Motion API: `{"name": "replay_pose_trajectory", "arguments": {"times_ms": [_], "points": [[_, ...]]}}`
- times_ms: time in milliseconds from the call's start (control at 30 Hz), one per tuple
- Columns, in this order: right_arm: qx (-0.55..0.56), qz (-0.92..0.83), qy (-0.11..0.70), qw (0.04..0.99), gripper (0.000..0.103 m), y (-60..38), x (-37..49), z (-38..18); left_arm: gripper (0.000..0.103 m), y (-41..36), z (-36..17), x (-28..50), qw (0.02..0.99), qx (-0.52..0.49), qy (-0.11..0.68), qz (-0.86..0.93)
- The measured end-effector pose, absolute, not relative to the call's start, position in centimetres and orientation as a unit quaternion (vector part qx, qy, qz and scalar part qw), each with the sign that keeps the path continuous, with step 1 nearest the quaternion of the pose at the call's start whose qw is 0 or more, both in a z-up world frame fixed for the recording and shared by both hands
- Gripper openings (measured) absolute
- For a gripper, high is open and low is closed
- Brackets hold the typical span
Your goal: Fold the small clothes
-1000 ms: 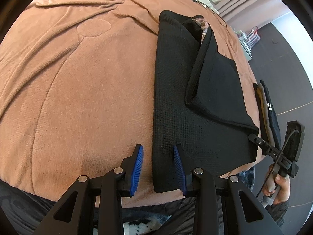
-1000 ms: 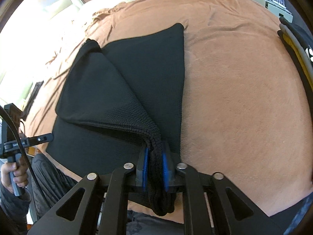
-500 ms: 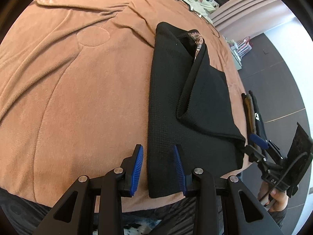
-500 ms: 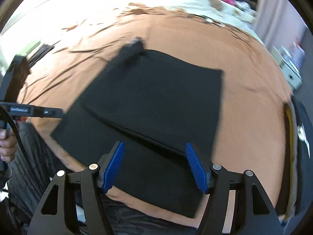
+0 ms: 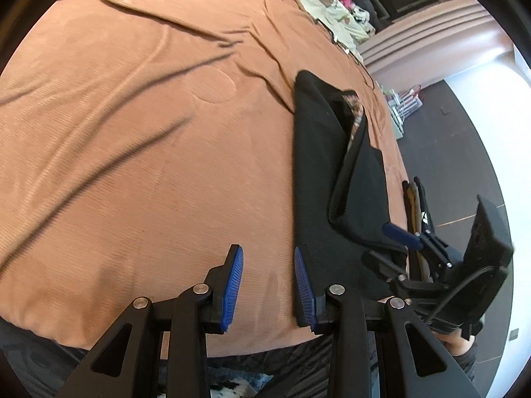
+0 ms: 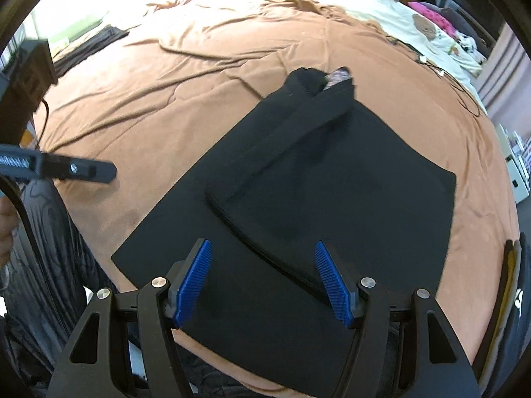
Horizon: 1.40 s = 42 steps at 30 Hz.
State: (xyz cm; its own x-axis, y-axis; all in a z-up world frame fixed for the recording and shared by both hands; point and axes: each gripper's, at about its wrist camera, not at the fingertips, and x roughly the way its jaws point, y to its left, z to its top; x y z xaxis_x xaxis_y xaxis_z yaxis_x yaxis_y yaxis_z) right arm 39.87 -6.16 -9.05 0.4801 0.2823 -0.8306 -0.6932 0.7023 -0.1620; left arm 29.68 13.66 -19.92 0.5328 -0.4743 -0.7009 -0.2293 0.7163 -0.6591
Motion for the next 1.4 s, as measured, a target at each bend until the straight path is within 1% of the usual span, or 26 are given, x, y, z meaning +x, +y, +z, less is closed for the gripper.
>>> {"name": "replay_pose_trajectory", "arguments": {"times_ms": [133,167,200,233,333,367,400,467,500,767,933,1400], "points": [[-0.264,0.296,0.422,0.815,0.063,-4.4,40.7,-10.5,0.034,14.9,-20.0,29.4,0.793,-0.376,0.473,-0.073],[-0.264,0.297,0.424,0.814,0.062,-4.2,40.9,-10.8,0.034,15.1,-20.0,29.4,0.793,-0.377,0.472,-0.073],[-0.263,0.298,0.425,0.813,0.057,-4.0,41.2,-11.1,0.034,15.2,-20.0,29.5,0.793,-0.378,0.472,-0.073],[-0.258,0.300,0.427,0.813,0.054,-3.9,41.5,-11.3,0.034,15.2,-20.0,29.6,0.792,-0.379,0.473,-0.072],[-0.247,0.304,0.428,0.815,0.040,-3.9,42.2,-11.7,0.034,15.0,-20.0,30.0,0.791,-0.380,0.475,-0.071],[-0.246,0.304,0.427,0.816,0.030,-4.0,42.3,-11.5,0.034,14.9,-20.0,30.1,0.791,-0.379,0.476,-0.072],[-0.244,0.302,0.425,0.818,0.016,-4.1,42.6,-11.3,0.034,14.7,-20.0,30.3,0.791,-0.377,0.477,-0.072],[-0.230,0.305,0.426,0.820,0.007,-4.7,43.0,-10.8,0.034,14.4,-19.9,30.7,0.791,-0.374,0.479,-0.073],[-0.219,0.311,0.424,0.822,0.005,-5.2,43.3,-10.3,0.034,14.1,-19.7,30.9,0.792,-0.371,0.480,-0.074],[-0.146,0.306,0.400,0.852,0.004,-10.6,45.5,-6.4,0.034,11.8,-19.5,33.0,0.793,-0.350,0.493,-0.077],[-0.115,0.287,0.390,0.868,0.004,-14.0,47.4,-5.1,0.034,10.7,-19.7,34.1,0.793,-0.337,0.503,-0.072],[-0.048,0.224,0.400,0.888,0.004,-19.5,54.8,-6.5,0.034,8.5,-20.0,36.5,0.792,-0.304,0.527,-0.054]]}}
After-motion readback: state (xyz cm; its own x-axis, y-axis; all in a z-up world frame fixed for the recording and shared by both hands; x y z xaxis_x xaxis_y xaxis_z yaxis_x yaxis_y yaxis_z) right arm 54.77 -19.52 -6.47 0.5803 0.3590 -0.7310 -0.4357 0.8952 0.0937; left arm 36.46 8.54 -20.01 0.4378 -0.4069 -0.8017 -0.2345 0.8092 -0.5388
